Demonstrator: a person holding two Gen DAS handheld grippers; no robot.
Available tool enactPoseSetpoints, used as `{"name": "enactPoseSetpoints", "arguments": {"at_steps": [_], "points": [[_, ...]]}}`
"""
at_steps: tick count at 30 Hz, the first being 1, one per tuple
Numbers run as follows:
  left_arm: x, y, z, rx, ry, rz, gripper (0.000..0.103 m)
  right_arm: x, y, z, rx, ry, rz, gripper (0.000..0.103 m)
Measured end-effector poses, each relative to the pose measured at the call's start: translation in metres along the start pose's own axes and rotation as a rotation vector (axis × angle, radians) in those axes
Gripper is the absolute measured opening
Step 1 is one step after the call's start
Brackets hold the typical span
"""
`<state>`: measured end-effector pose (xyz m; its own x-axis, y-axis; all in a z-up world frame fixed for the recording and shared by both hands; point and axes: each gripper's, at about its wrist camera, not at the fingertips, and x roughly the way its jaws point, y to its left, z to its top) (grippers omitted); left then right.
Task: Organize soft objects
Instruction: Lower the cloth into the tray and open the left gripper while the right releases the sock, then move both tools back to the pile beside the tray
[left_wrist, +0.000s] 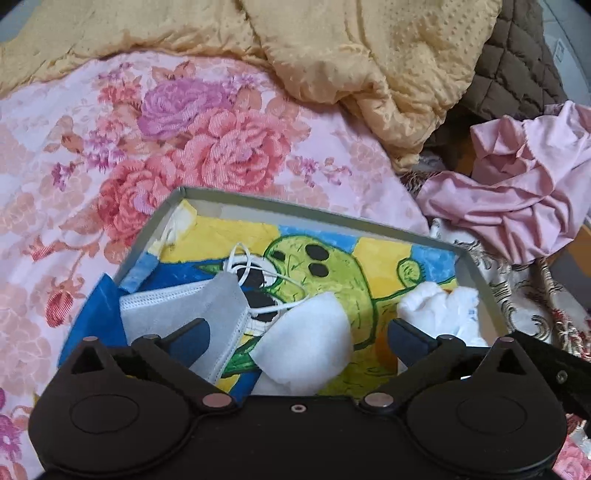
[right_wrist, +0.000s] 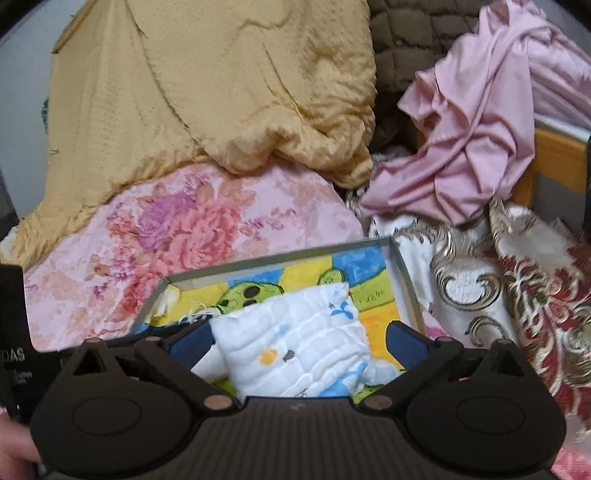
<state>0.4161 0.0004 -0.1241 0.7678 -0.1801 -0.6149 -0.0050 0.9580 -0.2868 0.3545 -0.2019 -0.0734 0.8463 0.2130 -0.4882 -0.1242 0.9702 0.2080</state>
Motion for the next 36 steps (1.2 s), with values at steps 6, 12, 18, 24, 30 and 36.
{"name": "enactPoseSetpoints", "arguments": {"at_steps": [6, 12, 18, 24, 30, 36], "points": [[-0.054, 0.001, 0.008, -0.009, -0.11, -0.046, 0.102, -0.048, 0.006, -0.007, -0.046, -0.063, 0.033, 0.103], [-0.133, -0.002, -0.003, 0.116, -0.249, -0.029, 0.102, -0.105, 0.002, -0.033, -0.049, -0.096, 0.043, 0.103], [-0.2, 0.004, -0.053, 0.132, -0.301, -0.004, 0.102, -0.163, -0.005, -0.061, -0.036, -0.133, 0.009, 0.103], [-0.25, 0.006, -0.125, 0.092, -0.277, 0.025, 0.102, -0.212, -0.003, -0.104, -0.044, -0.162, 0.012, 0.103], [-0.282, 0.01, -0.176, 0.021, -0.211, 0.06, 0.102, -0.242, -0.001, -0.144, -0.034, -0.184, -0.004, 0.103], [-0.315, 0.007, -0.192, 0.113, -0.172, 0.074, 0.102, -0.249, -0.004, -0.159, -0.002, -0.211, 0.033, 0.103]]}}
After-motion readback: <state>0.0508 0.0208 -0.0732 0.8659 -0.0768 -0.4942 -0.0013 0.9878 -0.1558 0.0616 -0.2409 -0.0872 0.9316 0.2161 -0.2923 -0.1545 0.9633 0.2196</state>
